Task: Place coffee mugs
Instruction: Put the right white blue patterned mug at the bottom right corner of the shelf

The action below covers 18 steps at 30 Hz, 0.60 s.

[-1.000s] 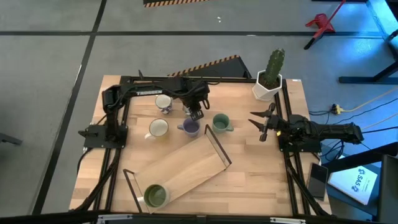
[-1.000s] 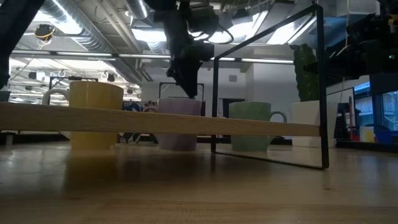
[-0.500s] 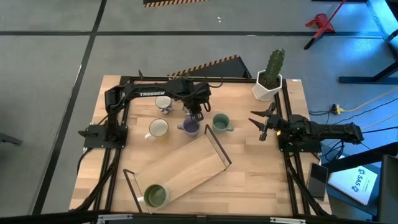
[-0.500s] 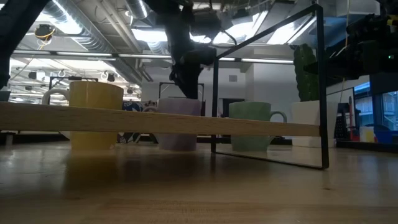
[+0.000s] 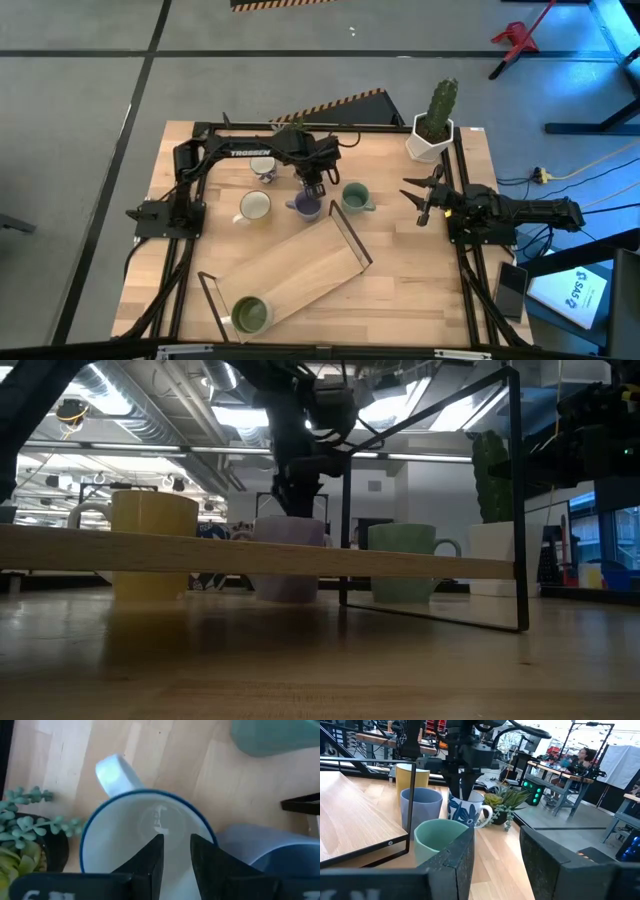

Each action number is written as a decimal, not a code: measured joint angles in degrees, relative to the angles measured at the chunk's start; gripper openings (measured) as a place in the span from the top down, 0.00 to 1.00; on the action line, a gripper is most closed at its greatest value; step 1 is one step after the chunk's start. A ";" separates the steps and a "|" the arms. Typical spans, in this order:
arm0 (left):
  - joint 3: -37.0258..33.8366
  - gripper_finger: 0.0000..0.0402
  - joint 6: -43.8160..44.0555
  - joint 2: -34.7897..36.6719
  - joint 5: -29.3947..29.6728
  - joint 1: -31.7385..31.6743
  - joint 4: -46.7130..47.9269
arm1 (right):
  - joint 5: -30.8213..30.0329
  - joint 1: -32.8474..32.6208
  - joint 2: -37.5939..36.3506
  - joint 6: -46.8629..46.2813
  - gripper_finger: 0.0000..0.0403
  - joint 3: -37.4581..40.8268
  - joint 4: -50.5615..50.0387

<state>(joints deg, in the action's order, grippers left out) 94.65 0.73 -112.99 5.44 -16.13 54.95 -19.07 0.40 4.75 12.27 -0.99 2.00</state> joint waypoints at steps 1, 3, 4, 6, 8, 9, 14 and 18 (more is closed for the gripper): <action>0.00 0.78 0.01 0.01 -0.20 -0.01 -0.09 | 0.00 0.00 0.00 0.00 0.65 0.00 0.00; 0.02 0.78 0.11 0.13 -0.27 -0.05 -0.75 | 0.00 0.00 0.00 0.00 0.65 0.00 0.00; 0.12 0.78 0.16 0.25 -0.78 -0.11 -0.67 | 0.00 0.00 0.00 -0.05 0.65 0.00 0.00; 1.13 0.78 0.17 0.35 -3.07 -0.42 -0.35 | 0.00 0.00 0.00 -0.09 0.65 0.00 0.00; 2.59 0.78 0.22 0.51 -5.45 -0.56 -0.48 | 0.00 0.00 0.00 -0.14 0.65 0.00 0.00; 3.31 0.77 0.22 0.55 -6.19 -0.78 -0.26 | 0.00 0.00 0.00 -0.15 0.65 0.00 0.00; 5.71 0.73 -0.36 0.55 -8.42 -1.25 0.34 | 0.02 0.00 0.00 -0.19 0.65 0.00 0.00; 5.73 0.67 -1.13 0.57 -10.70 -1.22 0.69 | 0.02 0.00 0.00 -0.20 0.65 0.00 0.00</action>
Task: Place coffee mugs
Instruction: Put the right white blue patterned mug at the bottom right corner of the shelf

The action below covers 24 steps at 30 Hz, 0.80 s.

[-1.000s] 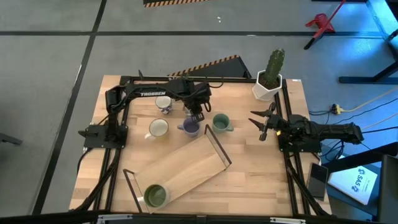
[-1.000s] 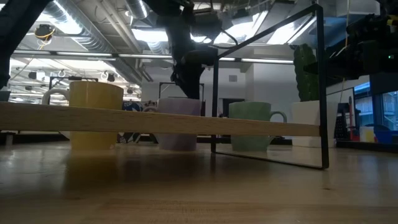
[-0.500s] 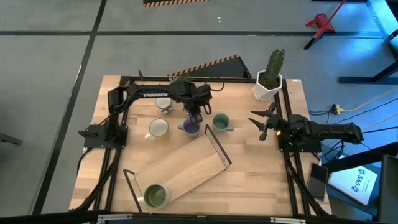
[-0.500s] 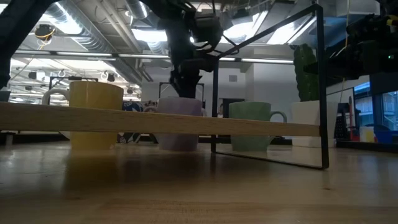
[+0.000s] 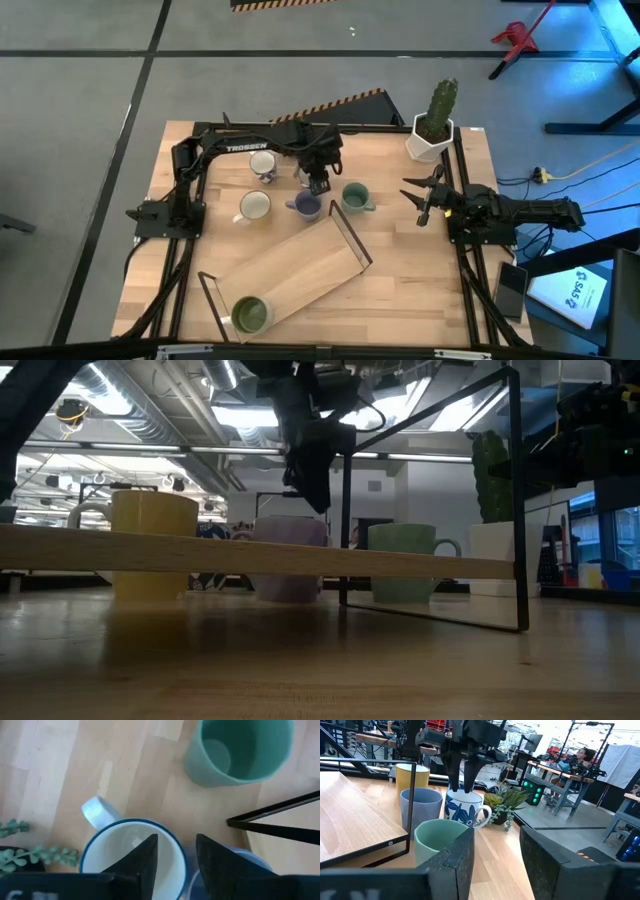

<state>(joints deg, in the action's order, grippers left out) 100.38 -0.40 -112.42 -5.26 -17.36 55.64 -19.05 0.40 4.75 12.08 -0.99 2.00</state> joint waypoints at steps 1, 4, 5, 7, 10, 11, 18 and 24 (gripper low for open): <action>0.00 0.66 0.10 0.00 -0.07 0.32 0.12 | 0.00 0.00 0.00 0.00 0.65 0.00 0.00; -0.51 0.63 0.07 -0.38 3.05 1.86 0.22 | 0.00 0.00 0.00 0.00 0.65 0.00 0.00; -0.80 0.63 -0.02 -0.52 4.52 2.37 0.37 | 0.00 0.00 0.00 0.00 0.65 0.00 0.00; -1.27 0.63 -0.21 -0.56 6.71 3.30 0.09 | 0.00 0.00 0.00 0.02 0.65 0.00 0.00; -2.15 0.63 -0.18 -0.50 9.63 3.91 -1.11 | 0.00 0.00 0.00 0.10 0.65 0.00 0.00; -2.53 0.63 -0.17 -0.50 11.02 4.07 -0.93 | 0.00 0.00 0.00 0.14 0.65 0.00 0.00; -6.25 0.64 0.35 -0.50 10.26 3.42 -2.17 | 0.00 0.00 0.00 0.17 0.65 0.00 0.00; -8.57 0.65 1.78 -0.50 11.64 3.38 -2.93 | 0.00 0.00 0.00 0.17 0.65 0.00 0.00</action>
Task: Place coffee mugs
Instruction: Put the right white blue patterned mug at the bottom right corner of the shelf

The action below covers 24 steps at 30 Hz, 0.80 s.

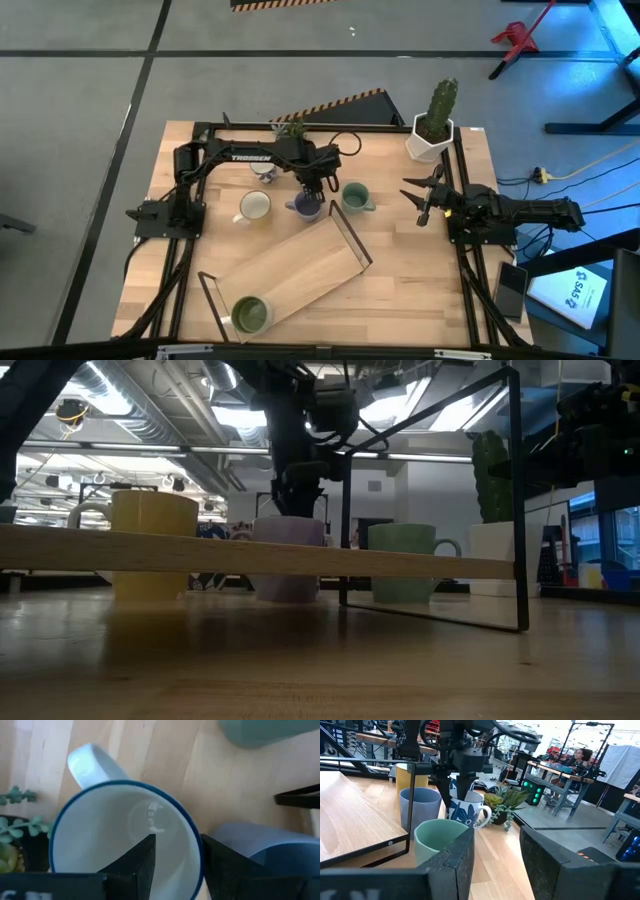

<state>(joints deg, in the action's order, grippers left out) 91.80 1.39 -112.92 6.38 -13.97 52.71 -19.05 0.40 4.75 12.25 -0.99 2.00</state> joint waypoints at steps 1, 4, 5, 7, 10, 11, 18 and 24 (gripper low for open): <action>-0.04 0.67 -0.02 0.00 0.38 0.02 0.13 | 0.00 0.00 0.00 0.00 0.65 0.00 0.00; -0.04 0.75 -0.17 0.00 1.64 0.04 -0.21 | 0.00 0.00 0.00 0.00 0.65 0.00 0.00; -0.04 0.79 -0.36 0.00 1.78 0.00 -0.22 | 0.00 0.00 0.00 -0.10 0.65 0.00 0.00; -0.04 0.88 -0.45 0.00 1.91 -0.06 -0.24 | 0.00 0.00 0.00 -0.84 0.65 0.00 0.00; -0.06 0.96 -0.35 0.00 1.87 -0.16 -0.53 | 0.01 0.00 0.00 -1.62 0.65 0.00 0.00; -0.06 0.96 -0.44 0.00 1.91 -0.16 -0.93 | 0.02 0.00 0.00 -1.62 0.65 0.00 0.00; 5.05 0.96 -0.50 0.33 4.14 0.17 3.27 | 0.00 0.00 0.00 -1.66 0.65 0.00 0.00; 15.30 0.96 -1.09 0.48 9.77 2.26 14.15 | 0.00 0.00 0.00 -1.66 0.65 0.00 0.00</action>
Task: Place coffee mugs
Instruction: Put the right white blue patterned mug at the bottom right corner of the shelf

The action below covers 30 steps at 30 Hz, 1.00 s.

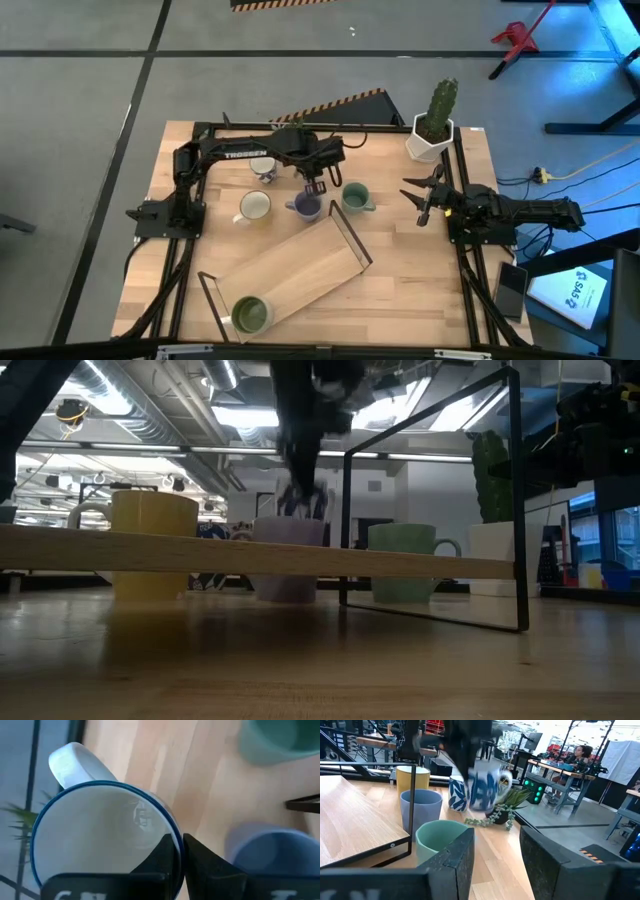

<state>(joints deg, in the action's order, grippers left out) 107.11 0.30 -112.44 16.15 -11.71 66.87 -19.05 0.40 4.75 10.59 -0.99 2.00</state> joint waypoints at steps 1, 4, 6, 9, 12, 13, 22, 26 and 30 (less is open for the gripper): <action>2.33 0.96 0.18 0.00 -0.12 0.47 2.20 | 0.00 0.00 0.00 0.00 0.65 0.00 0.00; 9.46 0.96 1.19 0.00 -0.22 2.83 8.09 | 0.00 0.00 0.00 0.00 0.65 0.00 0.00; 14.45 0.96 1.55 0.02 -0.41 5.31 11.30 | 0.00 0.00 0.00 0.00 0.65 0.00 0.00; 21.75 0.96 3.32 0.02 -1.24 10.25 16.77 | 0.00 0.00 0.00 0.00 0.65 0.00 0.00; 27.42 0.96 4.09 0.19 -3.46 16.10 18.10 | 0.00 0.00 0.00 0.00 0.65 0.00 0.00; 28.08 0.96 4.06 0.33 -4.15 18.13 18.07 | 0.00 0.00 0.00 0.02 0.65 0.00 0.00; 21.57 0.96 4.10 -0.84 -4.29 32.04 15.44 | 0.60 0.00 0.03 0.00 0.65 0.00 -0.05; 16.47 0.96 0.81 -0.95 -3.45 34.06 7.16 | 1.19 0.00 0.04 0.00 0.65 0.00 -0.11; 11.50 0.96 -0.66 -1.46 -7.77 33.72 2.09 | 2.12 0.00 0.04 0.00 0.65 0.00 -0.19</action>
<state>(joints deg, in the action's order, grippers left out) 118.61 -0.36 -113.90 8.38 22.00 68.95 -16.93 0.40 4.80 10.59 -0.99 1.81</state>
